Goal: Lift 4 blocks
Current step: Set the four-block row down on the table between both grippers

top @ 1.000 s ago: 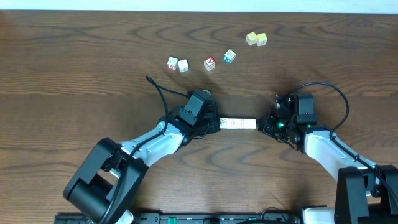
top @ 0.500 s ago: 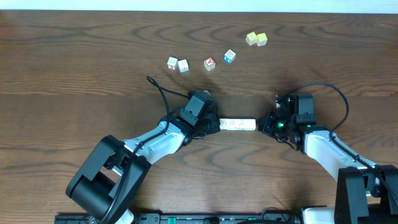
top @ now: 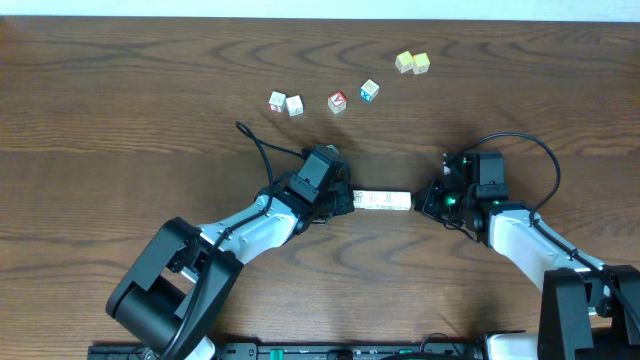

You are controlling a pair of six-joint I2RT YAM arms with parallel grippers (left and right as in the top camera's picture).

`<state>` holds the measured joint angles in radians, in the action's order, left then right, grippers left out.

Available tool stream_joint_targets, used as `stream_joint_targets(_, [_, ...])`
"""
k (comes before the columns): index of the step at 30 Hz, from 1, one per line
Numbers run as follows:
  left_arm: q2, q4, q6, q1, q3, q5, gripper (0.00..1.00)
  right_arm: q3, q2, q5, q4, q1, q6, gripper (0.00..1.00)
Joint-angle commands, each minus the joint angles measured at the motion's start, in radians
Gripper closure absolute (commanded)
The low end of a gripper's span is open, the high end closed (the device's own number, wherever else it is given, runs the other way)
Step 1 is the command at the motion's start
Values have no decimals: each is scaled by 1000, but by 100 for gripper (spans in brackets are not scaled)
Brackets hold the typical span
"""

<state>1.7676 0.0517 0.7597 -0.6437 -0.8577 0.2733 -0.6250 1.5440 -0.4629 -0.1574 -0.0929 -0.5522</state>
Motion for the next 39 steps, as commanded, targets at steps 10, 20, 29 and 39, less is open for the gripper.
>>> stream_joint_targets(10, [11,2,9,-42,-30,72,93,0,4,-139,-15,-53,0,99])
stream_joint_targets(20, [11,-14,9,-42,-30,72,93,0,4,-129,-15,-53,0,99])
stream_joint_targets(29, [11,-17,0,-42,-30,72,92,0,4,-97,-19,-53,0,93])
stream_joint_targets(39, [11,-66,-6,-42,-30,-16,93,0,4,-31,-46,-53,0,87])
